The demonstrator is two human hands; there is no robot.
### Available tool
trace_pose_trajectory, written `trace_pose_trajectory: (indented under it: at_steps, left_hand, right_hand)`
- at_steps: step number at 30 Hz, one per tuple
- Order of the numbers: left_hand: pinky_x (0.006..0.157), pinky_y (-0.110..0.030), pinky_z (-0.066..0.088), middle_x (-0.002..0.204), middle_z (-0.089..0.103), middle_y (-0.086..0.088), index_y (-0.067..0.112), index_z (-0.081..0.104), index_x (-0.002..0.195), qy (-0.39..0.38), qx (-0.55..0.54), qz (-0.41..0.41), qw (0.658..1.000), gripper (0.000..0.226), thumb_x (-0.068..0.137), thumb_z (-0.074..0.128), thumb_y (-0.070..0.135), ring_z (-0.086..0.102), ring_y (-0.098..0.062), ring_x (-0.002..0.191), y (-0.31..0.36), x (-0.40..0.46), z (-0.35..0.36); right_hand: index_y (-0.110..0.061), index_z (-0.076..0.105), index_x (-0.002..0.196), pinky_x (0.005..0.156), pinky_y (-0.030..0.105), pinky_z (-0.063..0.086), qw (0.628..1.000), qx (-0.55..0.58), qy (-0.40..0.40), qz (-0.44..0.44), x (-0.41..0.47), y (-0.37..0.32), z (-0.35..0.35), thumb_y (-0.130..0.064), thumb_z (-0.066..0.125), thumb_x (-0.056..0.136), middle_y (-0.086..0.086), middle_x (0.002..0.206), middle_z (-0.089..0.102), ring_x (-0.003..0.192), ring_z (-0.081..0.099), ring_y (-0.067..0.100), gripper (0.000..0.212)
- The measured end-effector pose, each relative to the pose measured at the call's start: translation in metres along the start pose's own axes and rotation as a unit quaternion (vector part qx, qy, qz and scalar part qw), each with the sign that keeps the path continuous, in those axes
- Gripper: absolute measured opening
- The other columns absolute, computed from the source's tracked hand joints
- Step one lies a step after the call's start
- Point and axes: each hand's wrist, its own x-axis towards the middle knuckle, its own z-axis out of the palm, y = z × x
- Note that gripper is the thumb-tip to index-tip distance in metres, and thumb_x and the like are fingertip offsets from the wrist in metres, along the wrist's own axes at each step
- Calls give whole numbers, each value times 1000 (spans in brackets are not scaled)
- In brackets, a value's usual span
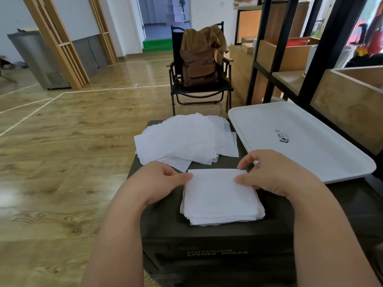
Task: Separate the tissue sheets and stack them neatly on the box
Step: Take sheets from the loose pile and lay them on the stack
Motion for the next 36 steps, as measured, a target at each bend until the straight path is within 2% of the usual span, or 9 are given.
trace_pose_trajectory:
  at_steps: [3, 5, 7, 9, 11, 17, 28, 33, 36]
  left_hand:
    - [58, -25, 40, 81, 65, 12, 27, 63, 85, 218, -16, 39, 975, 19, 85, 69, 46, 60, -7, 72, -4, 12, 0]
    - [79, -26, 44, 116, 65, 10, 29, 59, 116, 286, -11, 112, 952, 24, 92, 63, 33, 61, -14, 105, -6, 26, 3]
    - [108, -28, 30, 154, 38, 9, 27, 37, 148, 237, 17, 176, 955, 52, 99, 53, 25, 33, -16, 142, -6, 41, 10]
    - [120, -33, 11, 166, 6, 7, 24, 9, 158, 150, 101, 182, 967, 62, 104, 41, 23, 3, -15, 152, -6, 52, 19]
    - [121, -36, 9, 166, 3, 3, 21, 4, 158, 110, 167, 165, 966, 58, 107, 32, 24, 0, -19, 153, -11, 59, 22]
    - [101, -37, 41, 135, 62, -5, 19, 48, 145, 237, 94, 162, 953, 44, 102, 47, 25, 54, -26, 123, -10, 49, 17]
    - [86, -34, 49, 109, 73, 6, 22, 75, 110, 310, 43, 176, 933, 22, 97, 56, 22, 61, -17, 104, -11, 44, 14]
    - [69, -8, 35, 87, 65, 26, 30, 73, 94, 350, -20, 210, 913, 9, 94, 64, 26, 57, -2, 88, -11, 30, 9]
    - [68, -2, 39, 81, 65, 28, 39, 66, 85, 352, -110, 214, 905, 16, 92, 67, 25, 58, 9, 87, -11, 19, 8]
  right_hand:
    - [-34, 59, 89, 57, 17, 33, 997, 19, 72, 5, 3, -1, 0, -35, 79, 77, -8, 95, 60, 83, 55, 8, 23]
    - [-35, 59, 87, 54, 16, 31, 993, 40, 109, -2, 4, -3, 0, -37, 79, 78, -10, 89, 61, 77, 55, 7, 22]
    - [-34, 60, 89, 54, 15, 32, 991, 52, 118, -21, 3, -5, 2, -37, 78, 79, -10, 81, 62, 72, 56, 5, 21]
    - [-34, 60, 90, 56, 16, 34, 991, 60, 111, -38, 2, -7, 5, -37, 77, 79, -9, 79, 63, 73, 58, 6, 21]
    - [-35, 59, 89, 57, 16, 36, 992, 61, 103, -49, 1, -8, 8, -37, 76, 80, -7, 79, 64, 74, 59, 6, 20]
    - [-35, 59, 87, 60, 19, 41, 992, 68, 92, -62, 1, -11, 11, -39, 75, 81, -4, 79, 65, 76, 60, 7, 17]
    - [-35, 60, 87, 58, 18, 40, 990, 73, 97, -70, 5, -9, 14, -41, 73, 82, -7, 75, 65, 74, 60, 6, 16]
    - [-39, 60, 85, 57, 15, 38, 984, 84, 112, -113, 5, -11, 14, -39, 72, 82, -12, 75, 65, 74, 60, 2, 13]
    - [-41, 60, 83, 55, 8, 38, 977, 92, 119, -151, 4, -14, 17, -36, 73, 81, -16, 71, 63, 70, 59, -5, 14]
